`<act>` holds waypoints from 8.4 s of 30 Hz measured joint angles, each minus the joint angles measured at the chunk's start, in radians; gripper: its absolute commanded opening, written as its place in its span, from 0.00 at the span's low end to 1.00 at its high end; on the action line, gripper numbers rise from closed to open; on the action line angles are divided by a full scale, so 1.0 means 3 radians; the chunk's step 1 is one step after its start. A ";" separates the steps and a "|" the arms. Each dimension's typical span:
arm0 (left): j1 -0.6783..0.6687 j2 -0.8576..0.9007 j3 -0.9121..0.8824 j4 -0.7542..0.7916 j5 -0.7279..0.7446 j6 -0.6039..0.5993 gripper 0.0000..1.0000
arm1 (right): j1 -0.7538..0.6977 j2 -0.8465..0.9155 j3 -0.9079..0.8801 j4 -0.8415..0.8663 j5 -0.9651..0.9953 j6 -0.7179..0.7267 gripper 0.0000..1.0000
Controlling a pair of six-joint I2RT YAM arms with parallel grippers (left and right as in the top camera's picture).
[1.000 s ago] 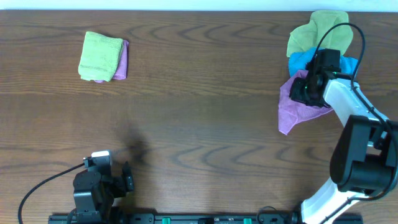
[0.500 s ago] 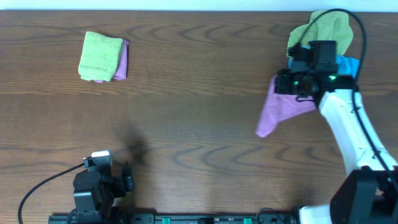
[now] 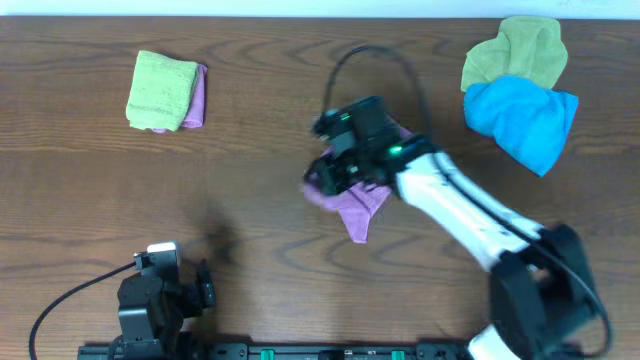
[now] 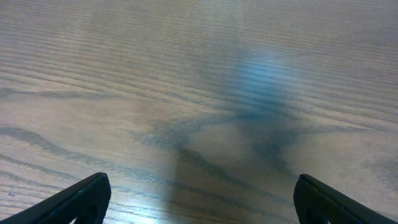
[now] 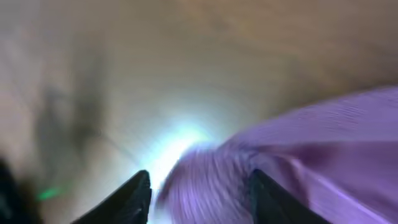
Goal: Fold the cloth
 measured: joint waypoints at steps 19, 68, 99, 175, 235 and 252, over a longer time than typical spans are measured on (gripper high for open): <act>0.0000 0.0000 0.0000 0.0000 0.0000 0.0000 0.95 | -0.0553 0.0095 0.0000 -0.0005 0.0684 0.0792 0.64; 0.0000 0.0000 0.0000 0.0000 0.0000 0.0000 0.95 | -0.0699 -0.0242 -0.0107 0.0264 0.1314 0.1013 0.02; 0.0000 0.0000 0.0000 0.0000 -0.0001 0.0000 0.95 | -0.0593 0.0361 0.0058 0.1475 0.1160 0.1092 0.82; 0.0000 0.0000 0.0000 0.0001 -0.0011 0.0000 0.95 | -0.0509 -0.0837 -0.1915 0.0890 0.0617 0.3202 0.01; -0.0004 0.3700 0.1984 0.0051 0.2012 -0.0973 0.95 | -0.0605 -0.1717 -0.1834 0.0727 0.0739 0.1602 0.66; -0.0004 0.4763 0.1066 0.1129 0.3061 -0.1848 0.95 | -0.0834 -0.1718 -0.1575 0.0326 0.0888 0.1511 0.68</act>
